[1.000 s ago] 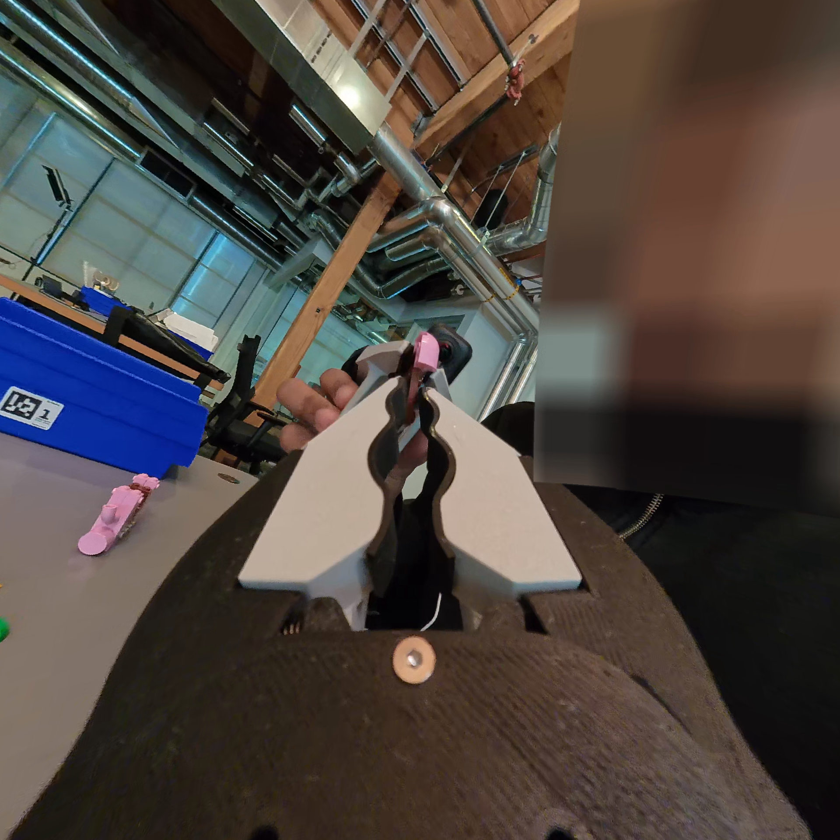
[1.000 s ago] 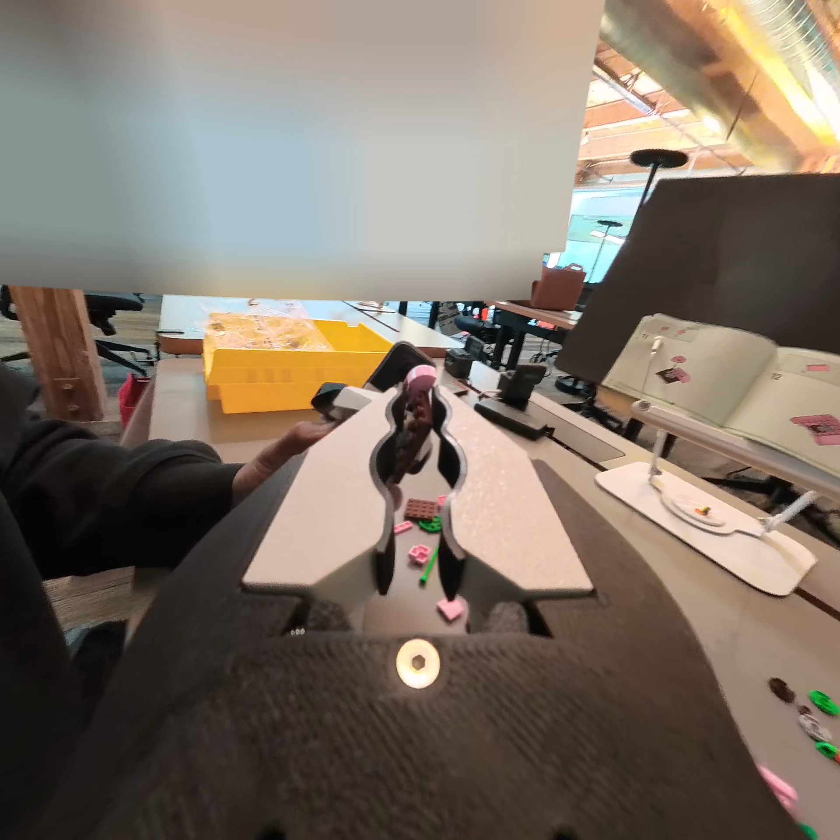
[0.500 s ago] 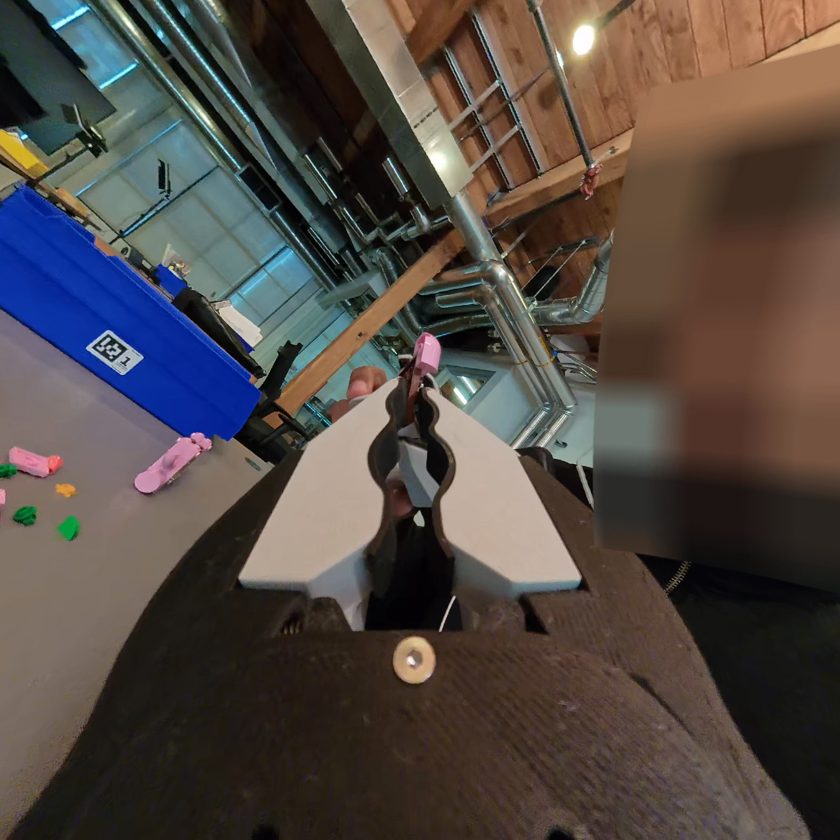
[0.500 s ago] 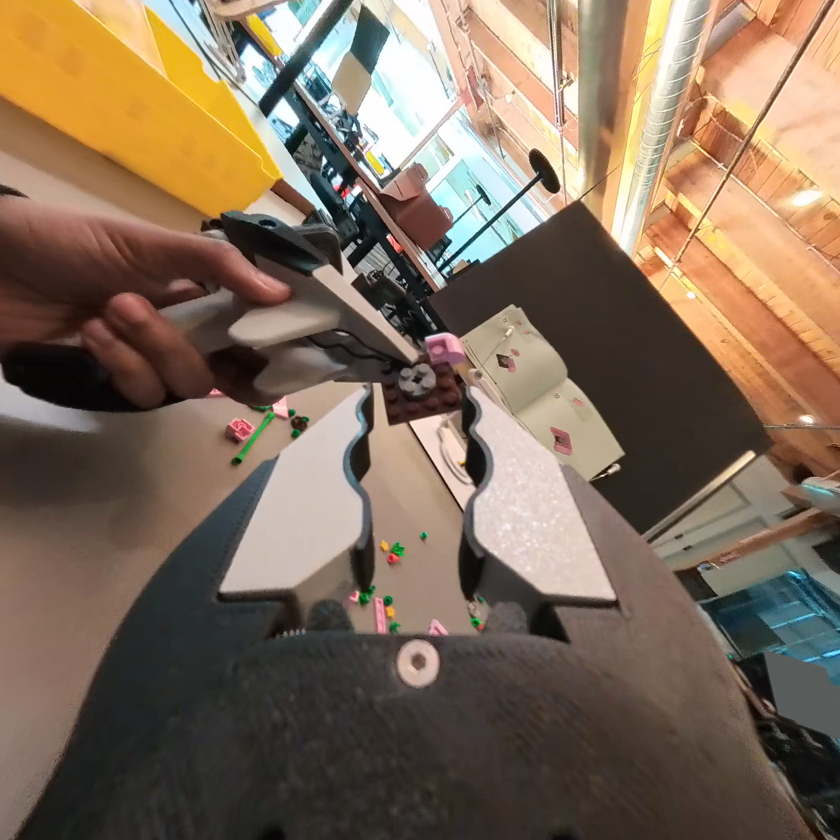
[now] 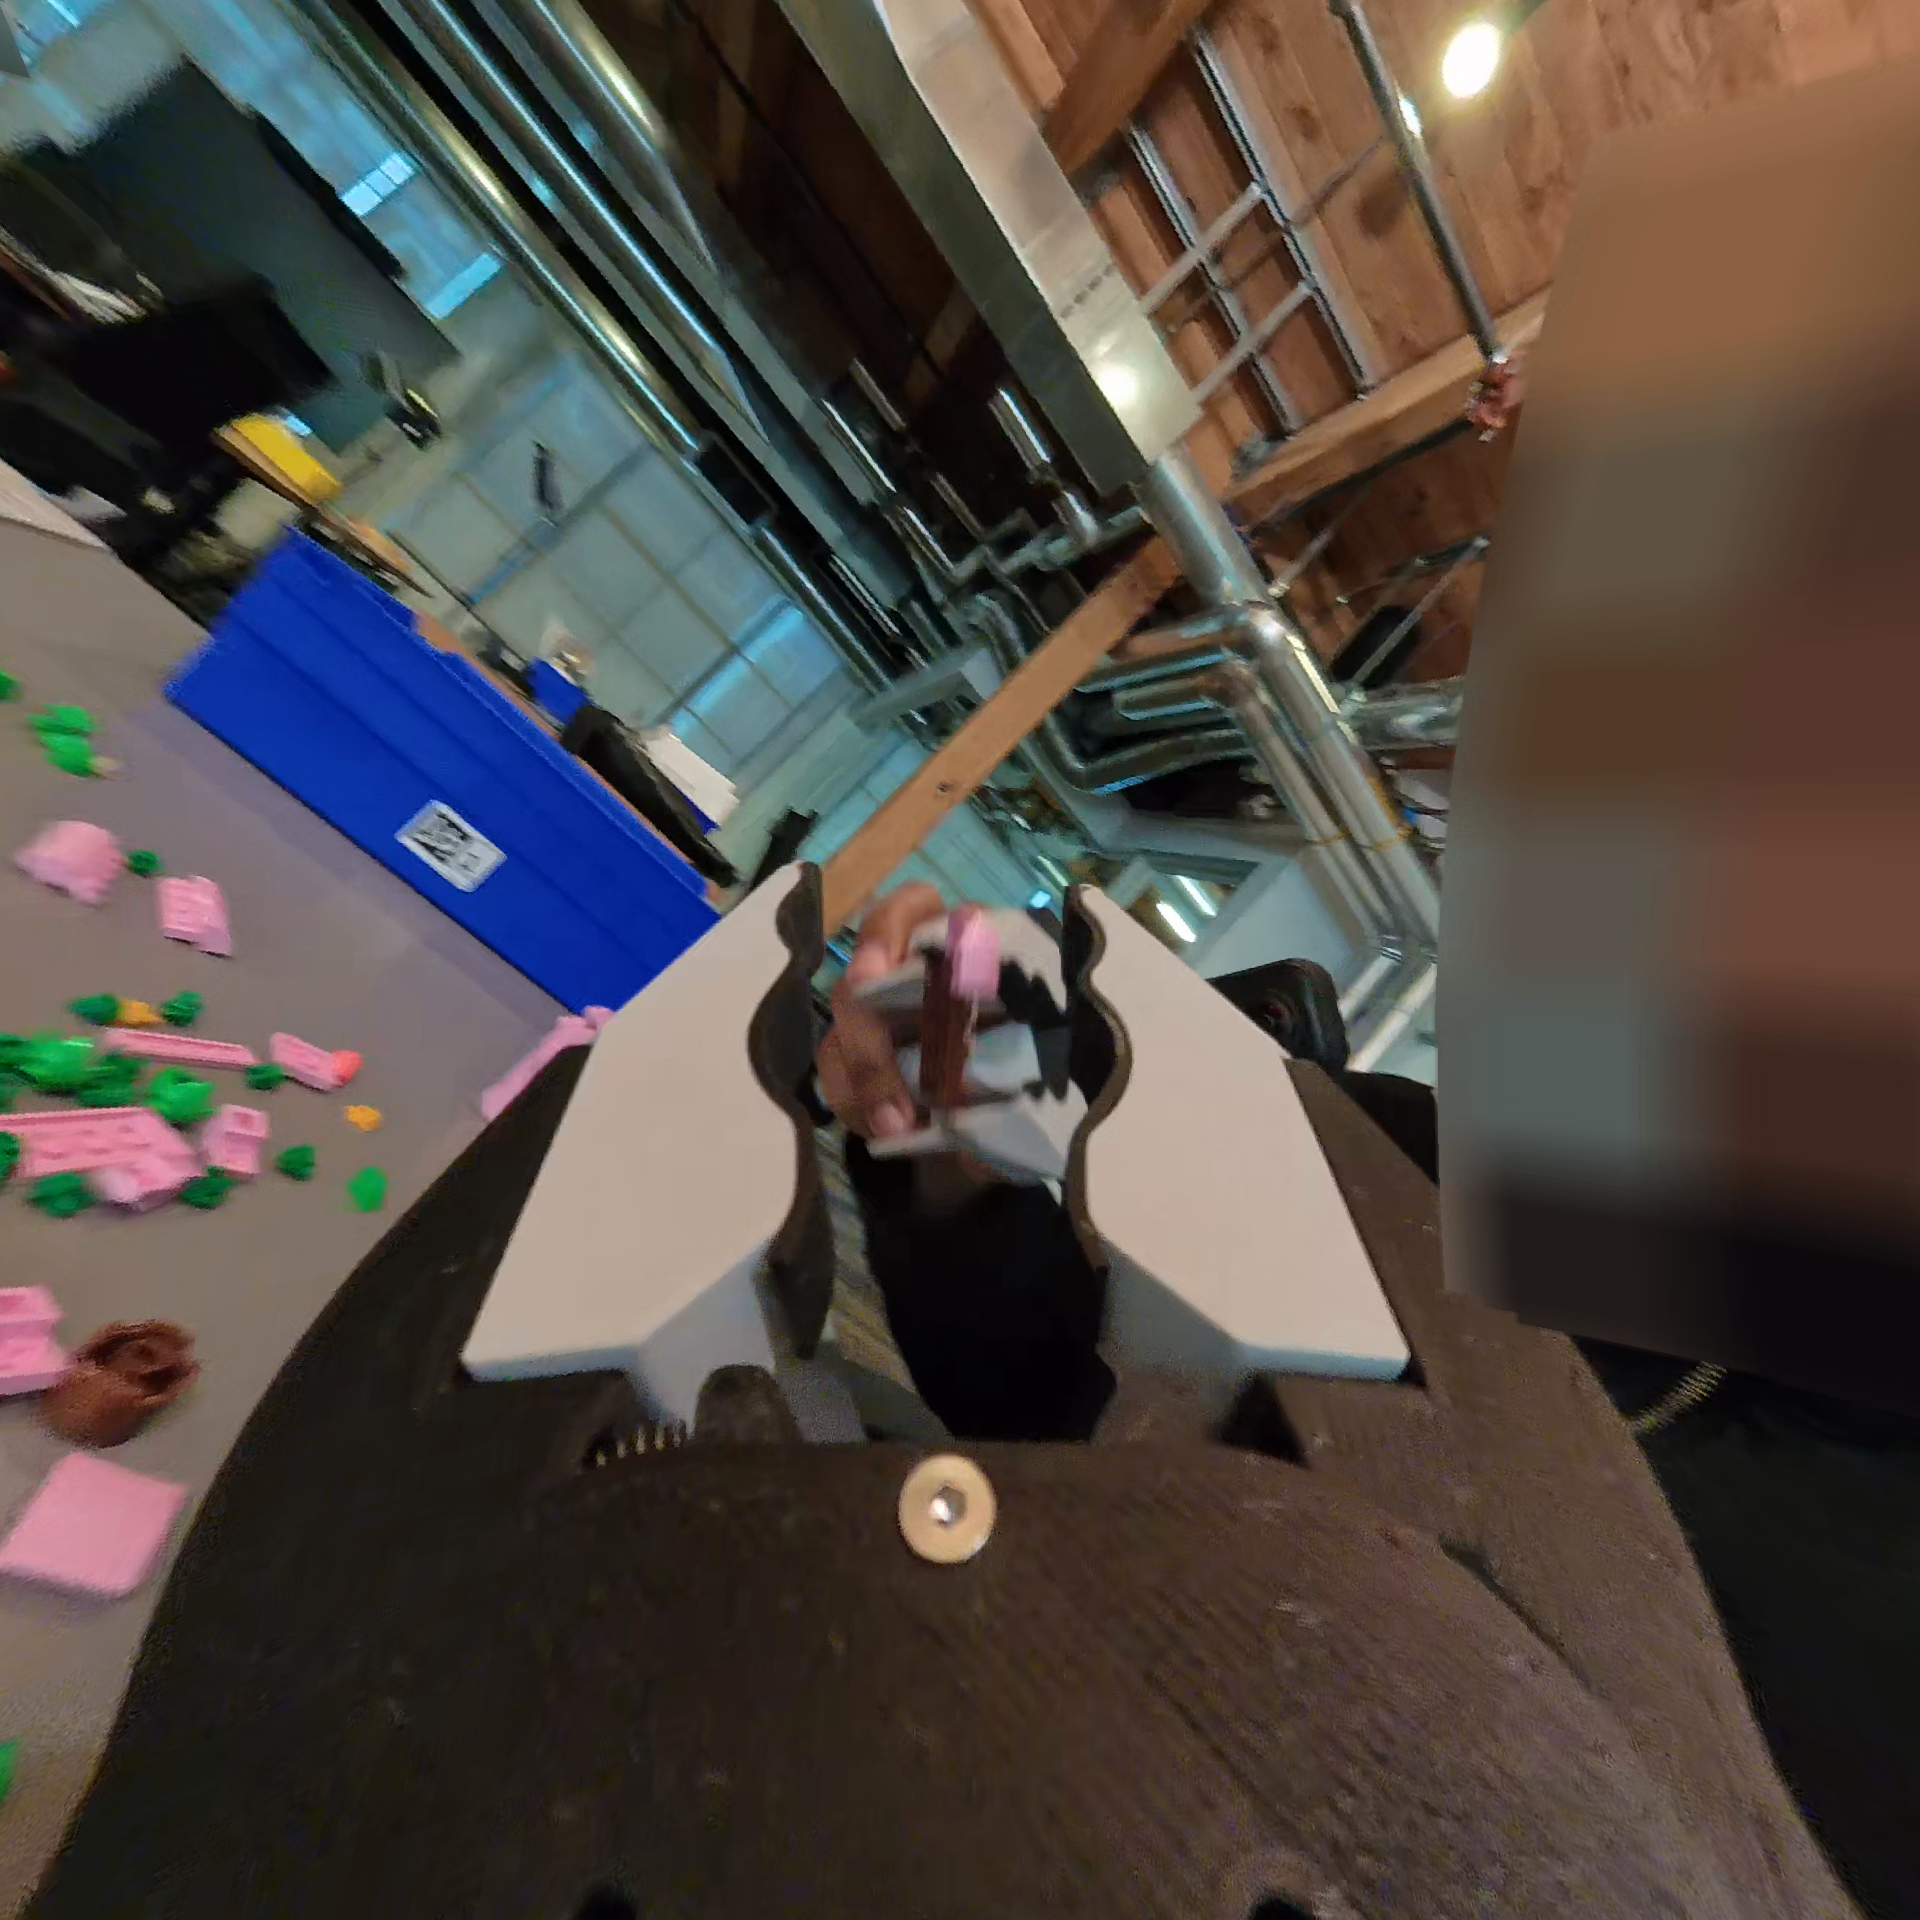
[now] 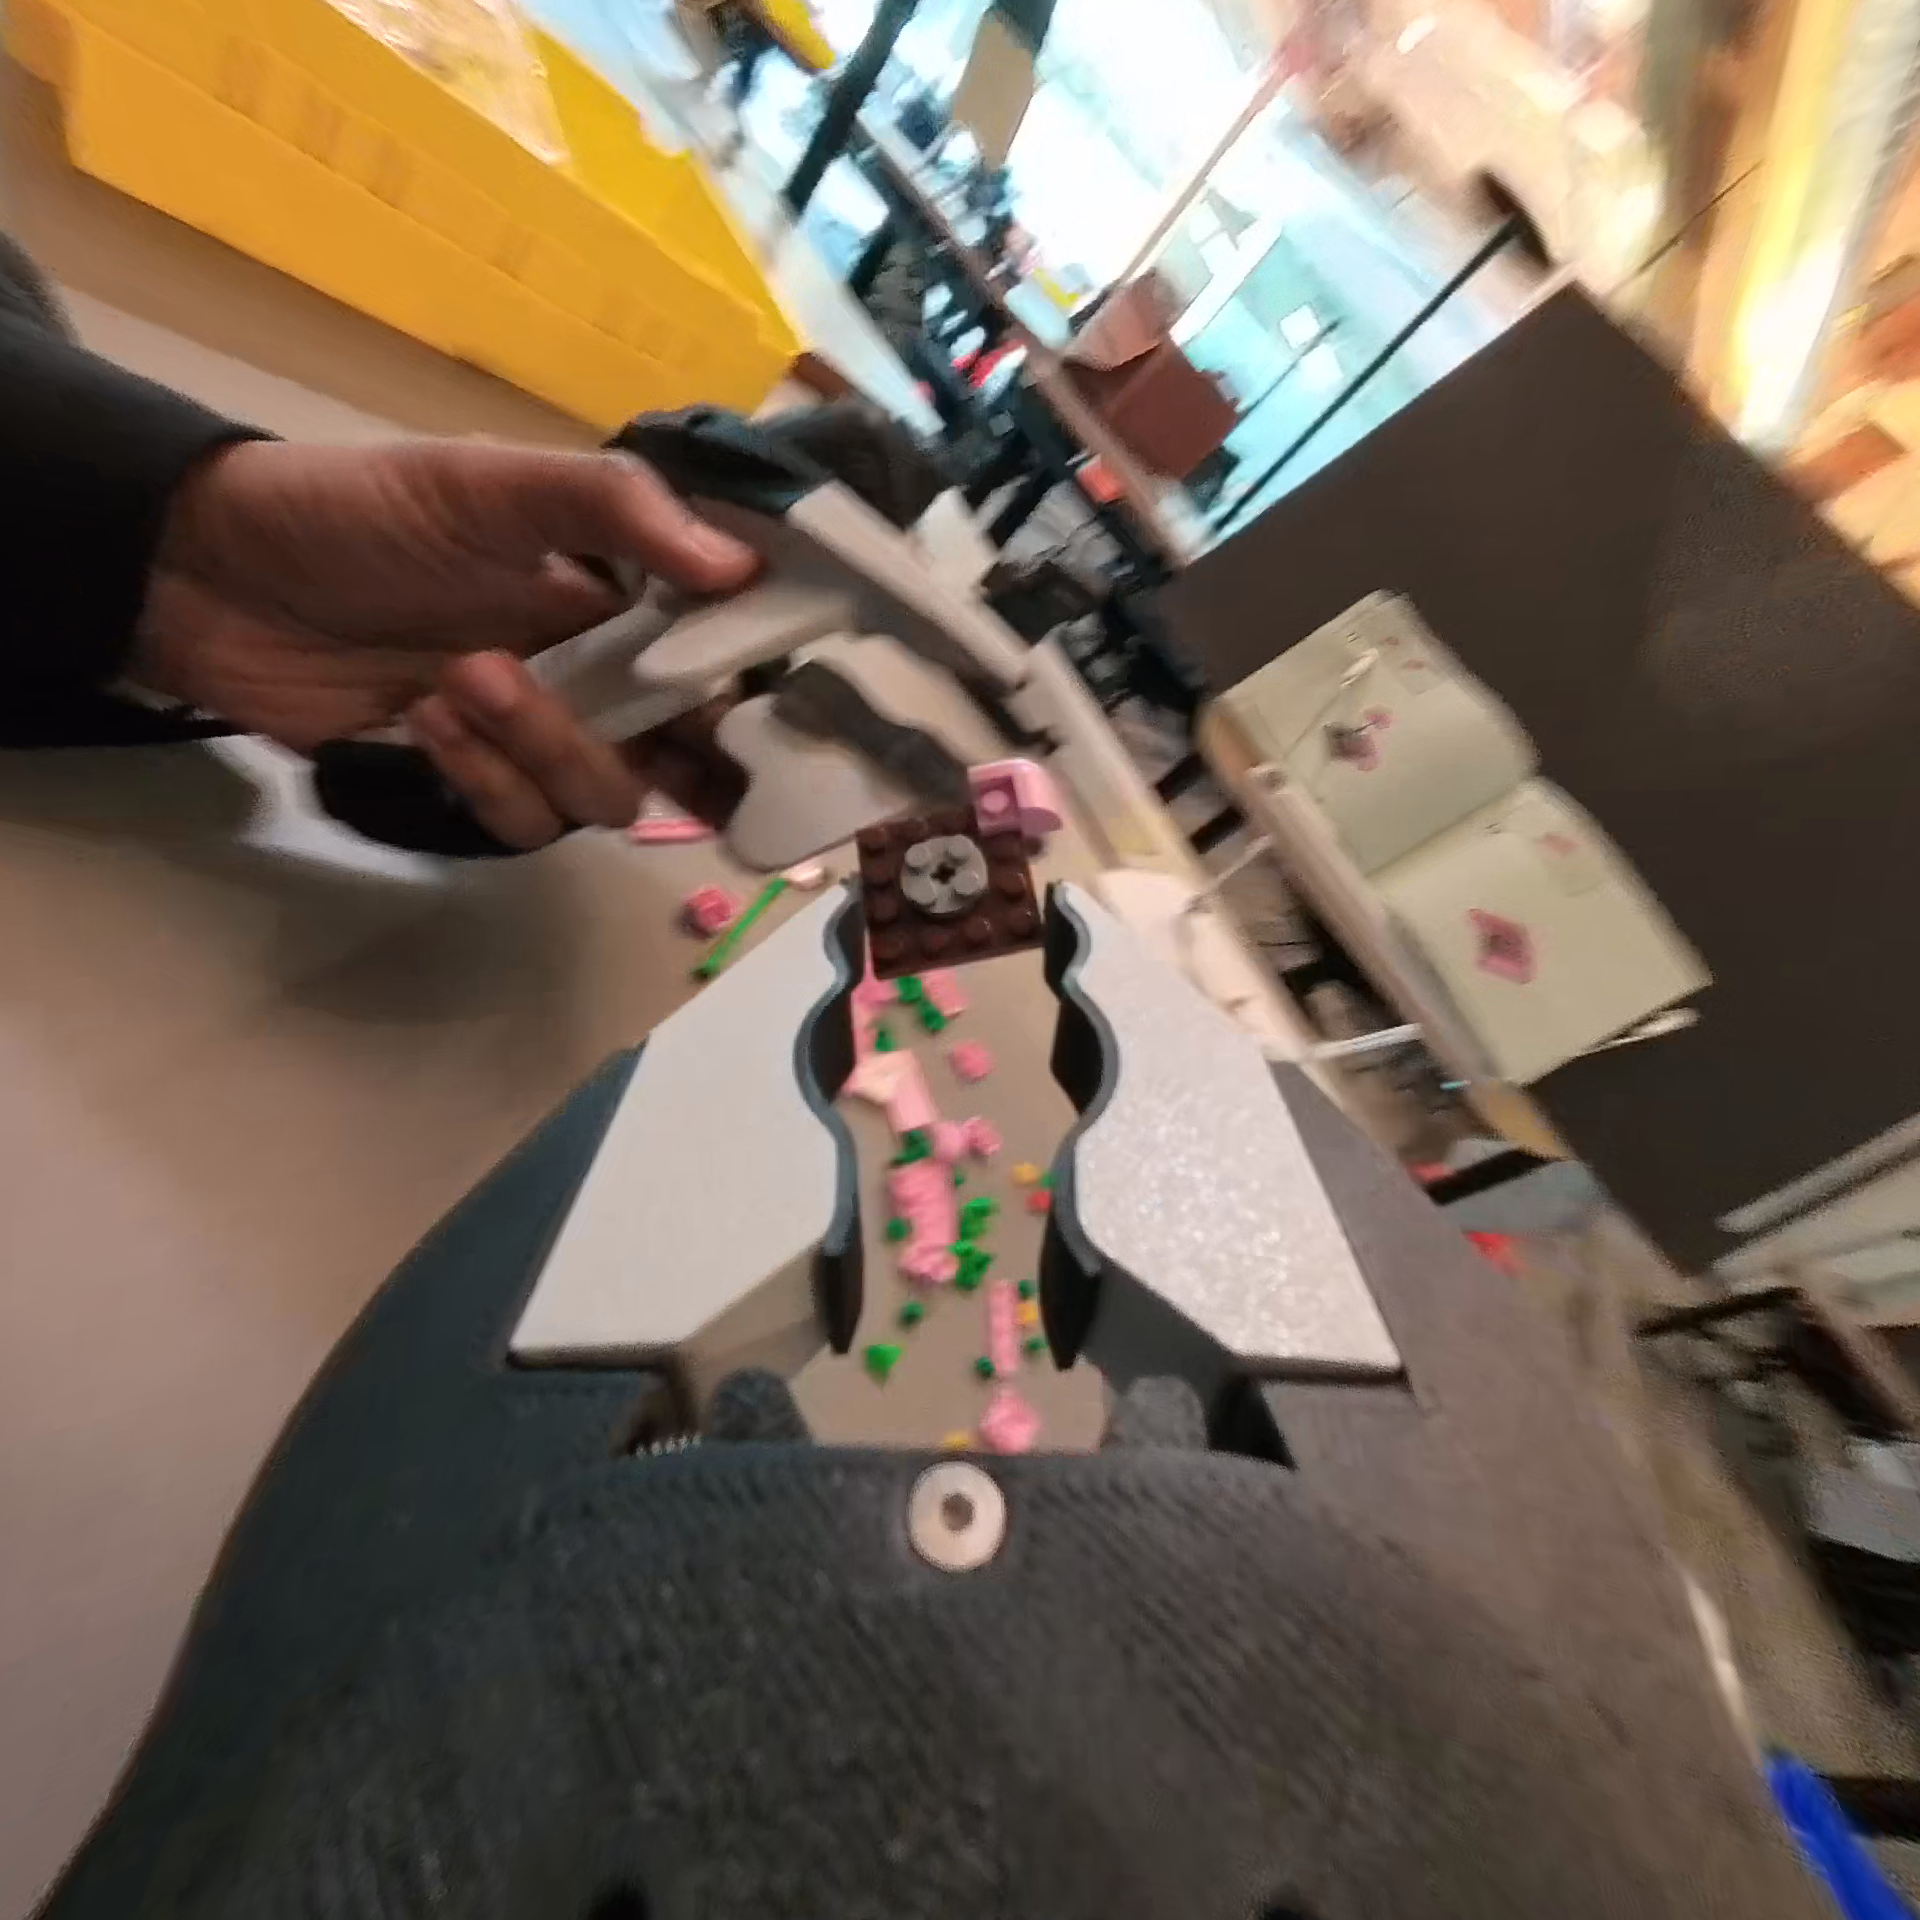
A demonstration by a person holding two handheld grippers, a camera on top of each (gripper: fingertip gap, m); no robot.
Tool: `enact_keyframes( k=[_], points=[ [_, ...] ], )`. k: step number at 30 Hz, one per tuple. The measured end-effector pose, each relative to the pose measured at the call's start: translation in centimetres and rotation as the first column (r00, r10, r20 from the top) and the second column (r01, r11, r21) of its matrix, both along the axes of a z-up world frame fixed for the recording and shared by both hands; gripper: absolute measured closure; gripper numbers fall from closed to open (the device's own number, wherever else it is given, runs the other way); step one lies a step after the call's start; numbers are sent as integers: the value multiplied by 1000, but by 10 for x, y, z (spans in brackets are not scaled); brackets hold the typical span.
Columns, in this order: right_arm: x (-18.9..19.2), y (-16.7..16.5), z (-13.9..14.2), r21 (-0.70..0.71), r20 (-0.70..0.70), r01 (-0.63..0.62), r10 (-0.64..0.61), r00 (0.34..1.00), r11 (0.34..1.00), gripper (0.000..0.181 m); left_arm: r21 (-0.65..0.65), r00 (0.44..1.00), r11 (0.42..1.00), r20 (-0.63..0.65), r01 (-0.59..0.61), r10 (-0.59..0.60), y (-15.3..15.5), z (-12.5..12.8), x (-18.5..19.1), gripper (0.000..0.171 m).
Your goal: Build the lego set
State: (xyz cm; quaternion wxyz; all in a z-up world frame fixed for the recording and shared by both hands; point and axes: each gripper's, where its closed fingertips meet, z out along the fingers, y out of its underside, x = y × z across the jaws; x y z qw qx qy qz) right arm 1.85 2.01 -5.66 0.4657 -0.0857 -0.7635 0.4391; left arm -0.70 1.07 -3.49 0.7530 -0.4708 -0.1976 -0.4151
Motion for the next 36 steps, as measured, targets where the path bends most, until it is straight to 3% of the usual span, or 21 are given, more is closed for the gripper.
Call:
enact_keyframes(
  k=[2,5,10,15,19,25,28,31,34,36],
  points=[
    [9,-4,-29,1,212,-64,62,975,998,148,-19,996,997,-31,-78,78,-7,0,-11,123],
    [23,-7,-74,-17,468,-129,122,875,991,148,-35,980,985,-113,-169,164,-13,3,-15,121],
    [35,-2,-118,-80,698,-165,174,695,983,148,-33,976,986,-151,-163,157,-10,5,-9,125],
    [34,7,-130,-54,705,-161,152,693,985,148,22,992,995,-85,-96,97,-12,8,-8,126],
    [33,13,-140,-13,710,-154,118,695,988,147,32,989,996,-115,-88,91,-13,11,-4,133],
    [28,21,-128,-54,678,-122,126,724,991,141,18,982,996,-163,-93,94,-12,11,2,136],
    [21,24,-108,-153,640,-100,175,748,983,147,20,981,996,-172,-89,91,-12,12,3,137],
    [8,27,-81,-341,578,-55,256,775,938,151,-13,970,994,-222,-106,100,-8,10,7,137],
    [7,26,-69,-484,533,-52,342,774,874,138,-76,942,986,-314,-148,117,-2,4,11,137],
    [14,24,-71,-484,547,-70,364,754,872,130,-121,919,976,-374,-183,126,3,-2,13,137]
  ],
)
